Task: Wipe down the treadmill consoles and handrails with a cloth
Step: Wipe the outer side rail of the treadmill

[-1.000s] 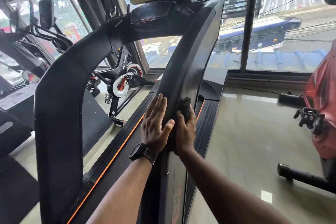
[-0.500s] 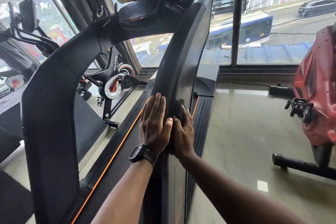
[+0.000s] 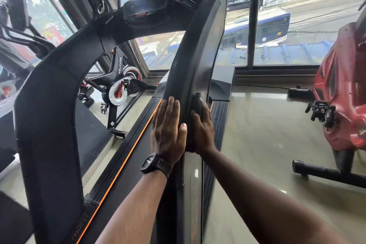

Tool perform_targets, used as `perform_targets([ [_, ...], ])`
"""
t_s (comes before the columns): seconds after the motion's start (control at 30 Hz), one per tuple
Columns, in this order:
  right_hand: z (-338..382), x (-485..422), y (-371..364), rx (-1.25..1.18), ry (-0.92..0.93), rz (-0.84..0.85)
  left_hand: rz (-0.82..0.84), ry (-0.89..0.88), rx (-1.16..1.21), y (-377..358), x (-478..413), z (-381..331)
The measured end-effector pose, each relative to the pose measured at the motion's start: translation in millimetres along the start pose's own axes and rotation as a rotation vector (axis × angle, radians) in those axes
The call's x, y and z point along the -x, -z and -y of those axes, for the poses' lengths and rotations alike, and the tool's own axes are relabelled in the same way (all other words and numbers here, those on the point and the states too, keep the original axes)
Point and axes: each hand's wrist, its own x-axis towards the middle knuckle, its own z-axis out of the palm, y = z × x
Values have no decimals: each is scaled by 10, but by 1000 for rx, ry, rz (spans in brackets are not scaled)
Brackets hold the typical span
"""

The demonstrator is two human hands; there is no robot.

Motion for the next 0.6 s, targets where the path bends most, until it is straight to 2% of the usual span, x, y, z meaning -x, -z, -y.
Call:
perform_targets([
  [0.07, -89, -16, -20, 1, -195, 21, -14, -2, -3, -11, -2, 5],
  [0.1, -77, 45, -16, 7, -233, 37, -19, -4, -7, -9, 1, 0],
  [0.13, -75, 104, -20, 11, -197, 46, -21, -3, -11, -8, 3, -2],
  [0.27, 20, 45, -15, 26, 162, 27, -15, -9, -52, -1, -7, -15],
  [0.3, -3, -65, -4, 32, 169, 13, -9, -6, -62, -4, -6, -24],
  [0.43, -73, -231, 4, 6, -237, -1, -2, 8, -80, 14, 2, -62],
  [0.47, -53, -166, -2, 19, -196, 14, -4, 5, -91, 15, -3, -60],
  [0.6, -34, -198, 1, 15, 192, 71, -7, -7, -139, 16, -21, -70],
])
